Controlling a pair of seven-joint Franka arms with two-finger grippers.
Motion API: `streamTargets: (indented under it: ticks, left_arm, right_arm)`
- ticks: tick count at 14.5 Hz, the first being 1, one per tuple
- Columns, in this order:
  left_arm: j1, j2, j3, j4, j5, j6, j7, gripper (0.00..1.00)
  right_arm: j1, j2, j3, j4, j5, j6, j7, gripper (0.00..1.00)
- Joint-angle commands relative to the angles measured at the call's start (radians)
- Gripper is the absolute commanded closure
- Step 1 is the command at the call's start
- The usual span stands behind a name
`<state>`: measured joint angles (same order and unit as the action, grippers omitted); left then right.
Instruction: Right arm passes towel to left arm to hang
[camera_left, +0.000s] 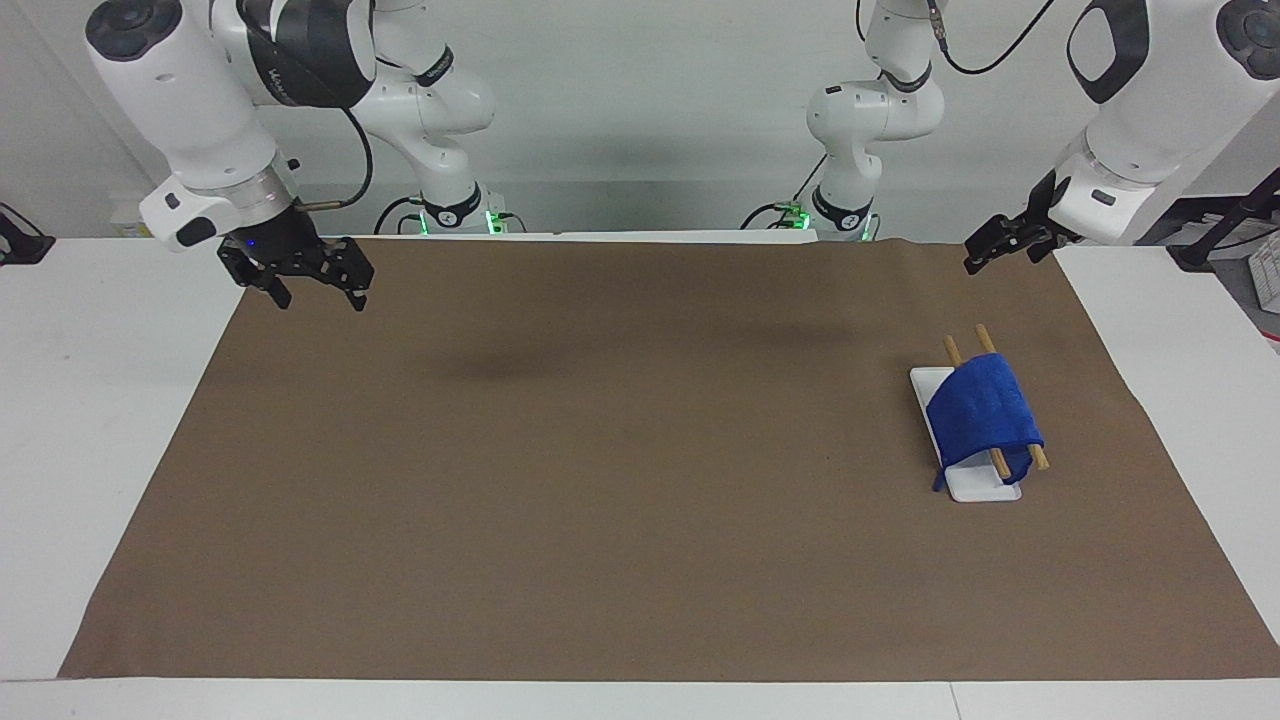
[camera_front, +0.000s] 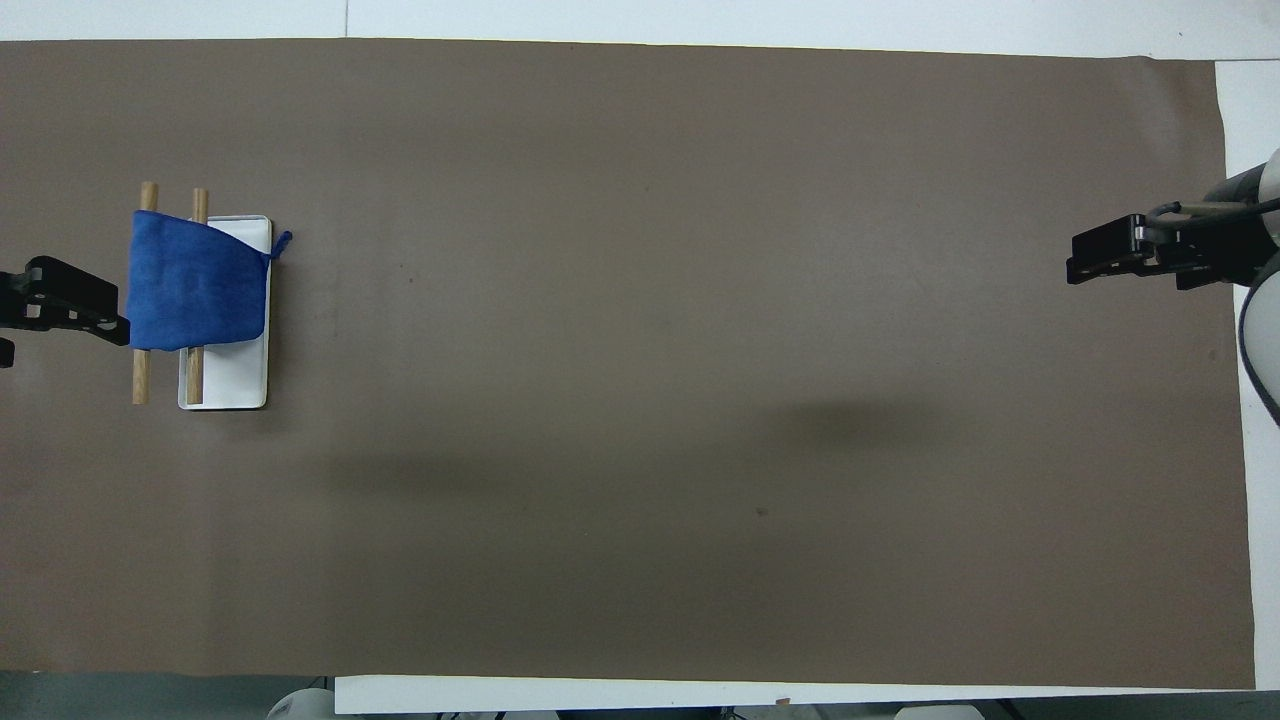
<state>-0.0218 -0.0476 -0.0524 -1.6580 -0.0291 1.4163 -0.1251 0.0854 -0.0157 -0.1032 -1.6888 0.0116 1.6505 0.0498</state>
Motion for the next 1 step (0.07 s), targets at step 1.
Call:
streamTargets:
  ticks: [1]
  left_arm:
    - [-0.027,-0.029,0.022,-0.028,0.005,0.024,0.045,0.0]
  right_arm:
    - [-0.006,-0.023,0.005,-0.023,-0.008,-0.005,0.012,0.01]
